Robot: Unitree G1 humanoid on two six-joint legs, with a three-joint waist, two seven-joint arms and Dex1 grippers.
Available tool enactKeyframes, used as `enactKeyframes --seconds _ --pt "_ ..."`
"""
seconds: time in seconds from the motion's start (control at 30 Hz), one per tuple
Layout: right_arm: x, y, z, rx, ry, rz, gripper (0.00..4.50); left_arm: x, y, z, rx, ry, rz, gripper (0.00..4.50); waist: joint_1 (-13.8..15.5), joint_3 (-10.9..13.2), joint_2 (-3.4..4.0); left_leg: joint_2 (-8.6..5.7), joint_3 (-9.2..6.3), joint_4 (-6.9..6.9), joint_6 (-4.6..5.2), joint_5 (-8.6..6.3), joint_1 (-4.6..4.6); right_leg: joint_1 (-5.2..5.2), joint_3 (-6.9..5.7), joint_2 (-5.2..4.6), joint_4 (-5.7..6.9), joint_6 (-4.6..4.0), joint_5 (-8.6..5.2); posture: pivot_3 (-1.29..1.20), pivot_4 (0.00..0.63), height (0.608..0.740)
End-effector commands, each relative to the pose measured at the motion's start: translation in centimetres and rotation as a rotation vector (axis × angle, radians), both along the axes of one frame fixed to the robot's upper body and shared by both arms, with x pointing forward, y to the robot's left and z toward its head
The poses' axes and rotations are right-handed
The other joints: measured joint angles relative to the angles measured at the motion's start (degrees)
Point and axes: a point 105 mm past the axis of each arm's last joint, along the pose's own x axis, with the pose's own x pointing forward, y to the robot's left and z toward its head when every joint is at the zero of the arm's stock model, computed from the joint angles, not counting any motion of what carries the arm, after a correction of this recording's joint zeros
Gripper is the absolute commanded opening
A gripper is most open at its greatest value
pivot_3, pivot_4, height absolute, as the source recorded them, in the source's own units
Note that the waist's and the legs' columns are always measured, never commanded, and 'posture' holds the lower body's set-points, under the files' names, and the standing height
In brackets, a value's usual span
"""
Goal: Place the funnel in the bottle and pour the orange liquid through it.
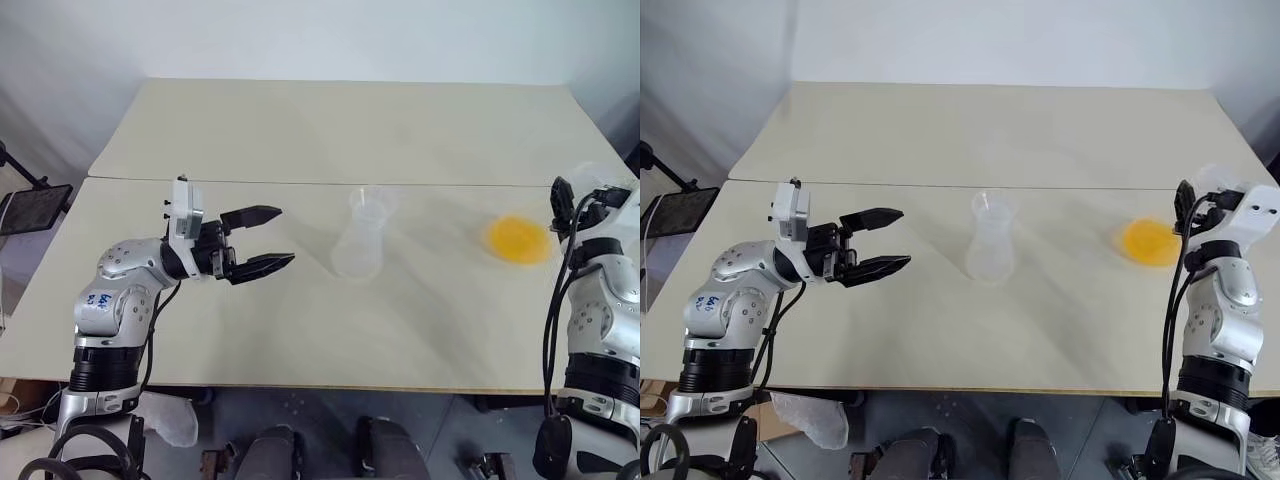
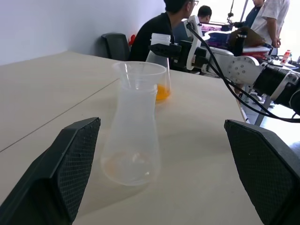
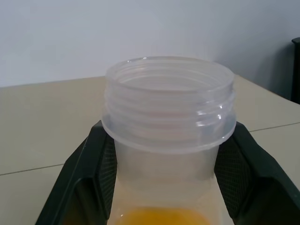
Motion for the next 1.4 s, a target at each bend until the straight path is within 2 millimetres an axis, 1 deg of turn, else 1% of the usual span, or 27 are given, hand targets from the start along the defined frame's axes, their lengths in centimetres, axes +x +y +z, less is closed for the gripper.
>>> enactKeyframes --seconds 0.03,0.1,0.17,0.2,0.3,0.33,0.37,0.4,0.47,0.5,0.57,0.67,0.77,0.9,1.07,1.4 --pt "-0.5 0.6 2.5 -0.034 -0.097 0.022 2.42 -0.7 -0.4 0.8 -0.015 -0.045 -0.026 4.50 0.0 0.0 0.00 0.00 0.00 0.00 0.00 0.00 -0.01 -0.01 0.00 0.00 -0.01 0.00 0.00 0.00 0.150 0.740" --pt "-0.7 1.2 3.5 -0.047 -0.141 0.031 2.42 -0.7 -0.5 0.8 -0.014 -0.044 -0.026 4.50 0.0 0.0 0.02 0.00 0.00 0.00 0.00 0.00 -0.04 -0.04 0.00 0.00 -0.01 0.00 0.00 0.00 0.150 0.740" --pt "-0.6 2.3 4.1 -0.127 -0.132 0.050 2.42 -0.7 -0.4 0.8 -0.013 -0.044 -0.024 4.50 -0.1 0.0 0.05 0.01 0.00 0.01 -0.01 0.00 -0.12 -0.13 0.00 0.01 0.00 0.00 0.00 0.00 0.150 0.740" --pt "-0.5 3.3 4.4 -0.159 -0.130 0.087 2.42 -0.7 -0.4 0.8 -0.013 -0.044 -0.022 4.50 -0.1 0.0 0.06 0.01 0.00 0.01 -0.01 0.01 -0.15 -0.15 0.00 0.01 -0.01 0.00 0.00 0.00 0.150 0.740" --pt "0.4 4.8 5.2 -0.217 -0.024 0.075 2.42 -0.6 -0.2 0.8 -0.014 -0.043 -0.012 4.50 -0.1 0.0 0.07 0.01 0.00 0.01 -0.01 0.01 -0.18 -0.17 0.00 0.01 0.00 0.00 0.00 0.00 0.150 0.740" --pt "0.3 5.5 6.1 -0.271 -0.026 0.067 2.42 -0.5 0.0 0.8 -0.012 -0.042 -0.007 4.50 -0.1 0.0 0.08 0.01 0.00 0.02 -0.01 0.01 -0.19 -0.18 -0.01 0.01 0.00 0.00 0.00 0.00 0.150 0.740" --pt "0.0 7.3 7.0 -0.339 -0.031 0.120 2.42 -0.5 0.1 0.7 -0.011 -0.040 -0.002 4.50 -0.1 0.1 0.10 0.01 -0.01 0.02 -0.01 0.01 -0.21 -0.21 -0.01 0.00 0.00 0.00 0.00 0.00 0.150 0.740" --pt "-0.3 9.6 7.4 -0.412 -0.034 0.199 2.42 -0.5 0.2 0.6 -0.012 -0.041 0.005 4.50 -0.1 0.1 0.13 0.01 -0.01 0.02 -0.01 0.01 -0.25 -0.26 -0.01 0.00 0.00 0.00 0.00 0.00 0.150 0.740" --pt "-1.0 12.4 7.4 -0.514 -0.038 0.279 2.42 -0.5 0.3 0.6 -0.017 -0.041 0.016 4.50 0.0 0.1 0.13 0.04 -0.02 -0.02 -0.03 0.01 -0.38 -0.46 0.00 0.03 0.04 0.00 0.00 0.00 0.150 0.740" --pt "-1.3 12.9 7.3 -0.547 -0.043 0.282 2.42 -0.5 0.3 0.6 -0.021 -0.042 0.020 4.50 0.0 0.1 0.13 0.05 -0.02 -0.03 -0.04 0.01 -0.39 -0.47 -0.02 0.05 0.04 0.00 0.00 0.00 0.150 0.740" --pt "-1.9 15.2 7.1 -0.637 -0.058 0.332 2.42 -0.5 0.4 0.4 -0.028 -0.042 0.035 4.50 0.0 0.1 0.13 0.03 -0.02 -0.03 -0.04 0.01 -0.41 -0.47 -0.04 0.05 0.03 0.00 0.00 0.00 0.150 0.740" --pt "-2.3 17.2 6.6 -0.757 -0.068 0.370 2.42 -0.6 0.4 0.0 -0.037 -0.041 0.052 4.50 0.3 0.1 0.11 -0.03 -0.02 0.01 -0.03 0.01 -0.43 -0.47 -0.05 0.00 0.03 0.02 0.01 0.00 0.150 0.740" --pt "-2.7 19.1 6.1 -0.956 -0.101 0.369 2.42 -0.7 0.1 -0.2 -0.047 -0.041 0.061 4.50 0.5 0.1 0.11 -0.09 -0.02 0.04 -0.01 0.02 -0.46 -0.47 -0.05 -0.04 0.01 0.04 0.02 0.00 0.150 0.740" --pt "-2.6 19.8 5.8 -1.081 -0.134 0.340 2.42 -0.8 -0.1 -0.4 -0.054 -0.042 0.064 4.50 0.1 0.1 0.11 -0.07 -0.02 0.02 -0.01 0.02 -0.46 -0.47 -0.11 -0.01 -0.01 0.04 0.02 0.00 0.150 0.740" --pt "-2.6 19.8 6.2 -1.210 -0.181 0.264 2.42 -0.8 -0.3 -0.4 -0.064 -0.045 0.069 4.50 0.1 0.1 0.11 -0.02 0.01 0.02 -0.02 0.02 -0.45 -0.47 -0.41 0.03 -0.01 0.04 0.02 0.00 0.150 0.740" --pt "-3.2 20.8 6.5 -1.365 -0.277 0.219 2.42 -0.5 -0.8 -0.3 -0.077 -0.054 0.067 4.50 0.1 0.1 0.11 -0.02 0.01 0.02 -0.02 0.02 -0.45 -0.47 -0.55 0.01 -0.01 0.04 0.02 0.00 0.150 0.740"
